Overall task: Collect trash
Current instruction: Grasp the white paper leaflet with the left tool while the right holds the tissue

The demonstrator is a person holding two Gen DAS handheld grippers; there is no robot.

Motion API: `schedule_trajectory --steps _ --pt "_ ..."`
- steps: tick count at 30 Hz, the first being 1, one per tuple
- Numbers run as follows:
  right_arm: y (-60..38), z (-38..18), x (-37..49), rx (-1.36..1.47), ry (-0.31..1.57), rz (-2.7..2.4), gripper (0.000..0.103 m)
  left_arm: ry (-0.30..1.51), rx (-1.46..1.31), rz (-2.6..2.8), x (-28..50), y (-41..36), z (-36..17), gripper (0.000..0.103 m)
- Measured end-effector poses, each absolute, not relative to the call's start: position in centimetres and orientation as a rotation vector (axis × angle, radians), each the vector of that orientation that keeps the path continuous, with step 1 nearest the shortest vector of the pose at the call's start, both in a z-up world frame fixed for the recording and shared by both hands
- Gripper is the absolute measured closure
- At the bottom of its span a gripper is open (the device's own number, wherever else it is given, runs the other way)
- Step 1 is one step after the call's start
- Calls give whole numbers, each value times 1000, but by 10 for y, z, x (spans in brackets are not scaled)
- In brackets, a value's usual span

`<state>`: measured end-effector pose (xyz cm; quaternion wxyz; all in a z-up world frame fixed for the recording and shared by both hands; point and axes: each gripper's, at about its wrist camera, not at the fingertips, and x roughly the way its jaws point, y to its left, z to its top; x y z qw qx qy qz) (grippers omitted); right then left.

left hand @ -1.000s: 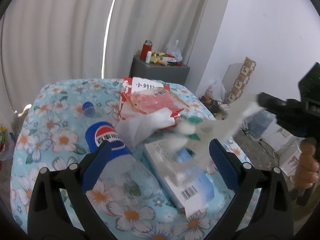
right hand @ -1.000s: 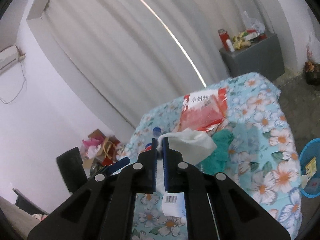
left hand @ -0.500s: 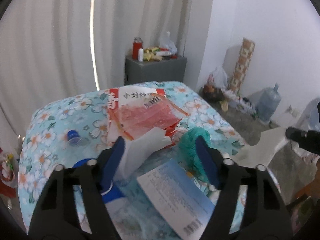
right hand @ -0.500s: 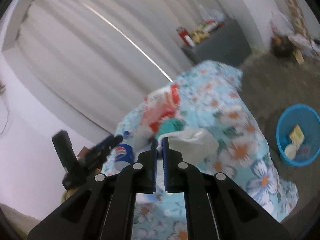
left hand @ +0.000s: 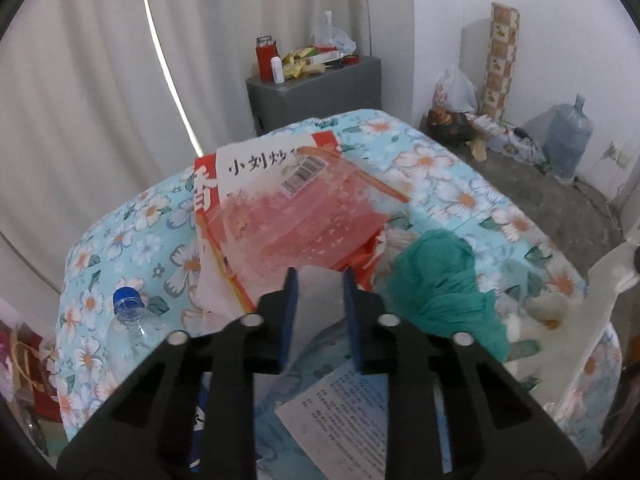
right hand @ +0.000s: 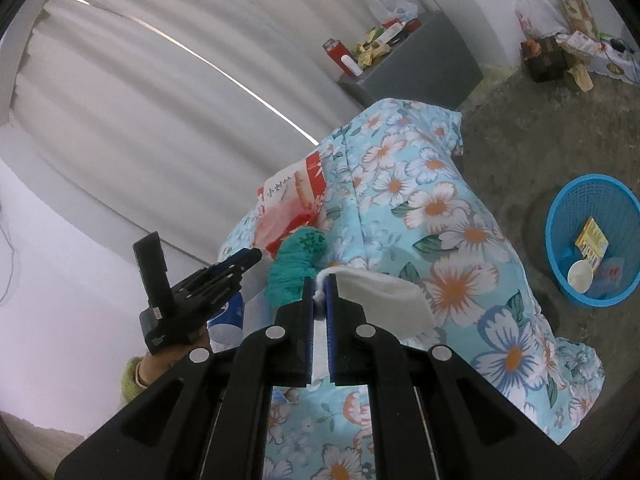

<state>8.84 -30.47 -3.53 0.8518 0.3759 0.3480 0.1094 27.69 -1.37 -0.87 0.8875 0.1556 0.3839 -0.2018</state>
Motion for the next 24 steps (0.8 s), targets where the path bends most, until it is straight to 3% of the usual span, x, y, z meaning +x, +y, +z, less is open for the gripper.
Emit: schedule_trajectory --steps 4,24 --pt "-305 -35 89 792 732 231 97 797 307 -418 276 -9 -5 103" --pt "-291 -20 79 766 698 251 97 654 46 -486 238 45 78 103"
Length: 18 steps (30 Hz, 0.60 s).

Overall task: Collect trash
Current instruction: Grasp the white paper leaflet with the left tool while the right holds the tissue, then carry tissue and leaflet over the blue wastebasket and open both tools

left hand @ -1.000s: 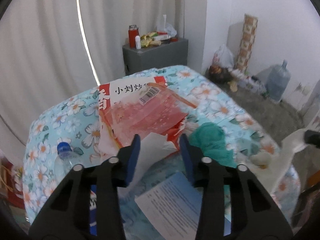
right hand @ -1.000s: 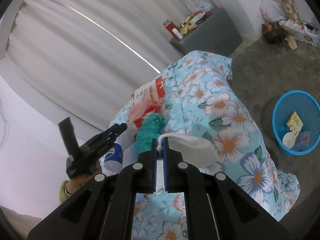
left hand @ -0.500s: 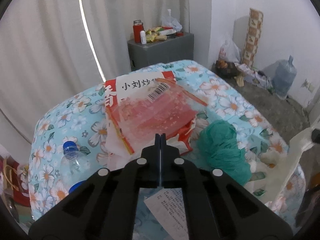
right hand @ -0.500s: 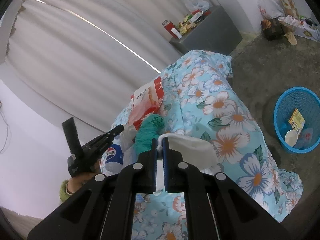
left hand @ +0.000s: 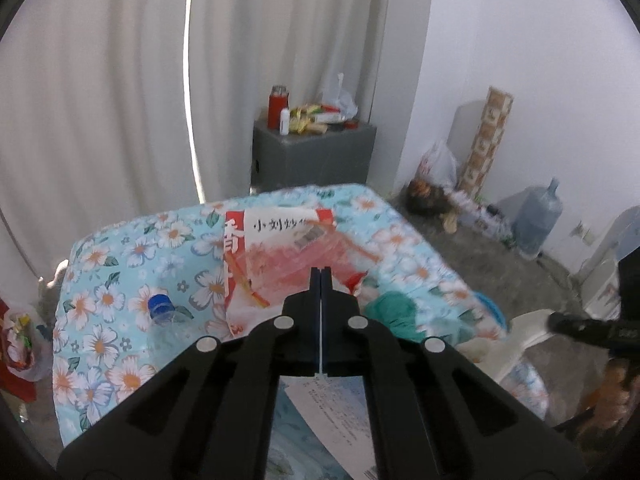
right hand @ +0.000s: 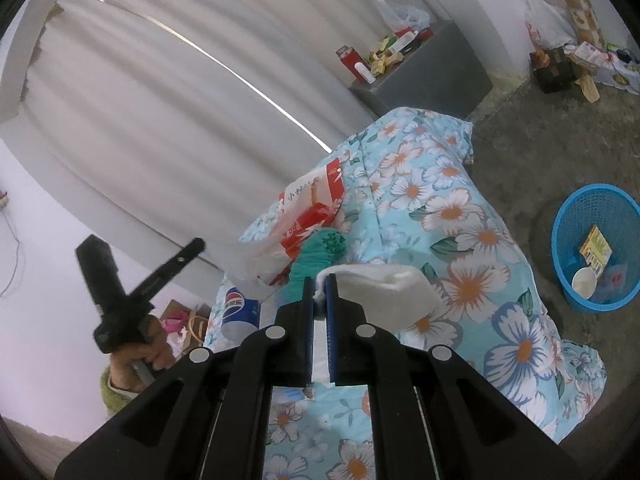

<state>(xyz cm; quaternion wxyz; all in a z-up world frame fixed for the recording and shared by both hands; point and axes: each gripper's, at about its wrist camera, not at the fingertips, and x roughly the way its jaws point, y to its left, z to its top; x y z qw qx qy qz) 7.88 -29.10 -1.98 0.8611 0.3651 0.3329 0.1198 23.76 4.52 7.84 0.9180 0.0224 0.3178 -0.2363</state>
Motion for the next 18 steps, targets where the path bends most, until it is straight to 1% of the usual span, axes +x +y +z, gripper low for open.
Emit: schedule_trajectory --steps 8,18 --pt "-287 -8 68 755 665 268 97 599 -12 -528 210 56 108 103" --pt "-295 15 44 741 581 255 97 510 1 -603 179 39 143 103"
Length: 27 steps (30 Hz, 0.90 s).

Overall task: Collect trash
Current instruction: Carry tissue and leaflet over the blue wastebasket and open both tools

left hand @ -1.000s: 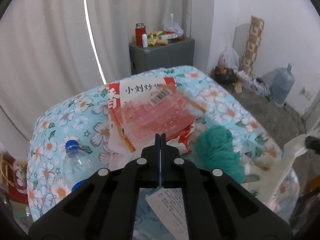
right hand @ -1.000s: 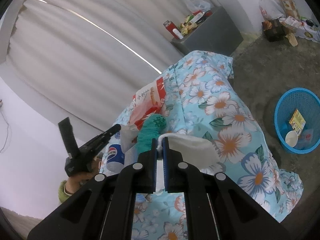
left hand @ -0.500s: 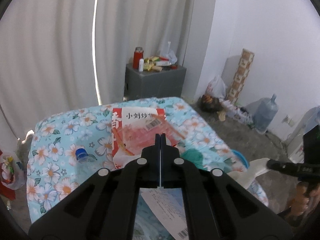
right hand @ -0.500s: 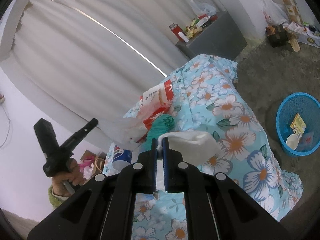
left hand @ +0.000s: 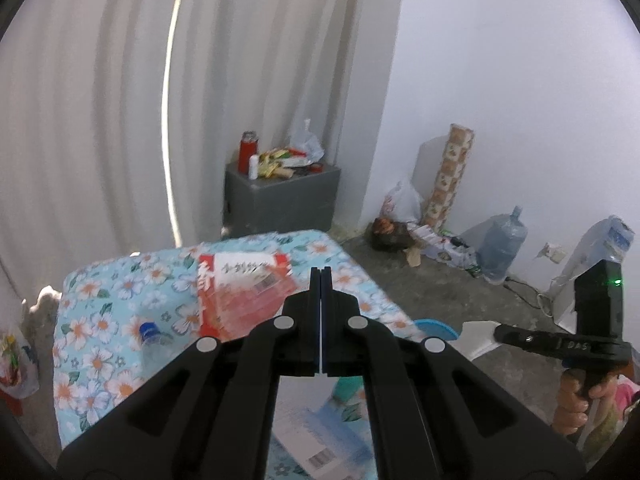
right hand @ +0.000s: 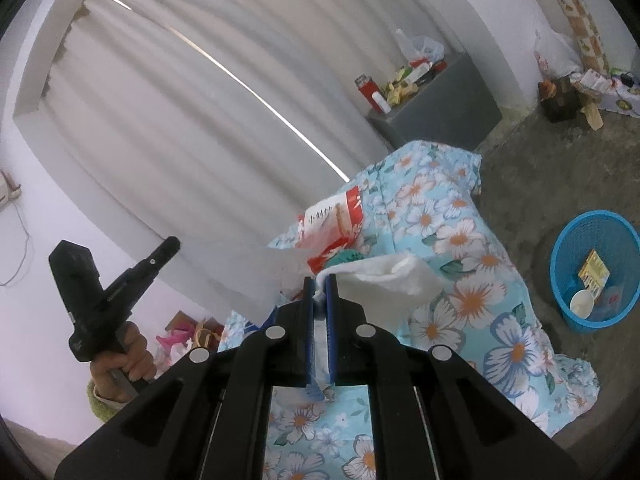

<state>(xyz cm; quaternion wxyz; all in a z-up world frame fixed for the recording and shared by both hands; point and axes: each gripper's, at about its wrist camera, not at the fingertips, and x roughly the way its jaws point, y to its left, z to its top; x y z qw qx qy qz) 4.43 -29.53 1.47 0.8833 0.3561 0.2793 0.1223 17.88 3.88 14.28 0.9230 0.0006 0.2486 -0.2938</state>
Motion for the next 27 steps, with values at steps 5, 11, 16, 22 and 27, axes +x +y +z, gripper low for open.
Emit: schedule_trajectory --steps 5,11,16,22,27 --pt "-304 22 28 757 536 231 97 478 16 -662 167 21 157 103" --pt "-322 23 8 788 484 206 97 453 53 -740 153 -13 174 103" --pt "-341 24 -7 810 441 175 97 446 76 -794 146 -45 181 103" --pt "-372 21 -27 831 407 100 97 465 121 -867 144 -97 178 103" --pt "-405 23 -39 830 371 15 97 485 171 -936 148 -158 169 103"
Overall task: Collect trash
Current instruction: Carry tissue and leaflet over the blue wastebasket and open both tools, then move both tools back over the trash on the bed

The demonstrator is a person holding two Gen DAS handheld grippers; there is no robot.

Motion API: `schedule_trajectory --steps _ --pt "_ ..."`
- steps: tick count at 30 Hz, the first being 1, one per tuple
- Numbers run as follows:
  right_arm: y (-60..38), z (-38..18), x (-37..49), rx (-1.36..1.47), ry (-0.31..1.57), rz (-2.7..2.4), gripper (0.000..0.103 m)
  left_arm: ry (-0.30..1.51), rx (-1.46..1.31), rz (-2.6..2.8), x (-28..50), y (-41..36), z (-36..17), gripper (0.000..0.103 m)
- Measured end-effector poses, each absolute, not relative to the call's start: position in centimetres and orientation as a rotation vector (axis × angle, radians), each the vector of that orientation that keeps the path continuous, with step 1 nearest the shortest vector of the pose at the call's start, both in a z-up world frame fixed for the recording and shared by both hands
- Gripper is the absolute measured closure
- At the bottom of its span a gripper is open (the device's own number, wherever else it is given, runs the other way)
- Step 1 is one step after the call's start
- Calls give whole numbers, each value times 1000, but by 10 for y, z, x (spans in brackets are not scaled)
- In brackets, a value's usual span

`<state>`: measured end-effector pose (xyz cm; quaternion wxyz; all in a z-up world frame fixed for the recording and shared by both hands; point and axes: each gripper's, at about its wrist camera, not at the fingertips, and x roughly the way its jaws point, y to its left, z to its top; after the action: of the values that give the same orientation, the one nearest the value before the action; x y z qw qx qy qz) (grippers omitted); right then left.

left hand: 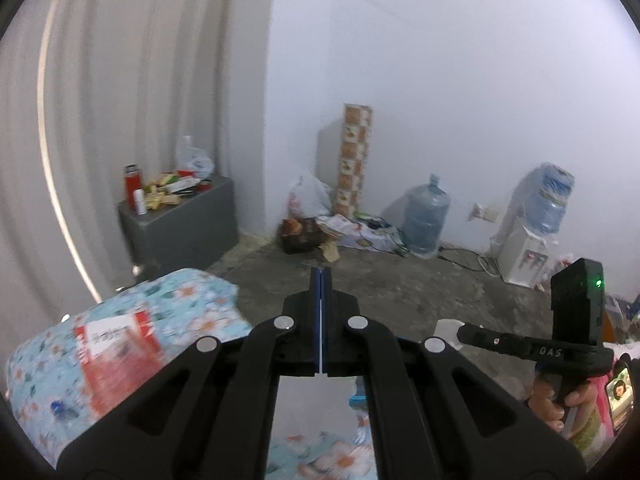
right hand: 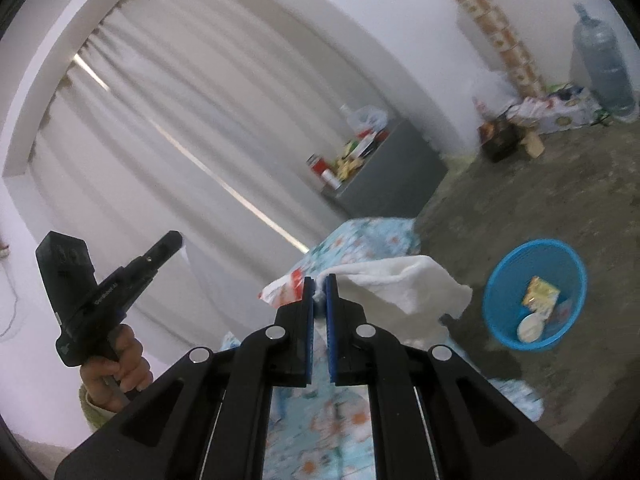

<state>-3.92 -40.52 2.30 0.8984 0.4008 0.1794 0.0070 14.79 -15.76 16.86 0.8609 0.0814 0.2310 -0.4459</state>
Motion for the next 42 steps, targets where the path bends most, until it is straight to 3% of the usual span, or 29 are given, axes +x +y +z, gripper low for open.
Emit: schedule_trajectory --steps 11,24,26,27,28,31,36,42 --pt "-484 -21 -26 872 431 -181 97 567 284 -1071 166 -295 111 103" --pt "-547 -156 26 975 646 -353 94 828 467 -1047 224 -431 -44 103" --pt "-553 -182 37 974 699 -385 91 859 489 -1027 231 -442 -63 89" --pt "-556 -193 42 977 729 -402 79 878 501 -1009 235 -448 -74 76" --pt "-559 -204 46 980 759 -415 65 889 519 -983 237 -452 -83 71" --pt "-562 -233 53 995 859 -458 61 900 530 -938 243 -451 -91 70" --pt "-551 -225 37 1010 824 -451 55 863 506 -928 238 -427 -66 64" --pt "-527 -190 14 1011 767 -404 45 805 460 -921 218 -370 -1 44"
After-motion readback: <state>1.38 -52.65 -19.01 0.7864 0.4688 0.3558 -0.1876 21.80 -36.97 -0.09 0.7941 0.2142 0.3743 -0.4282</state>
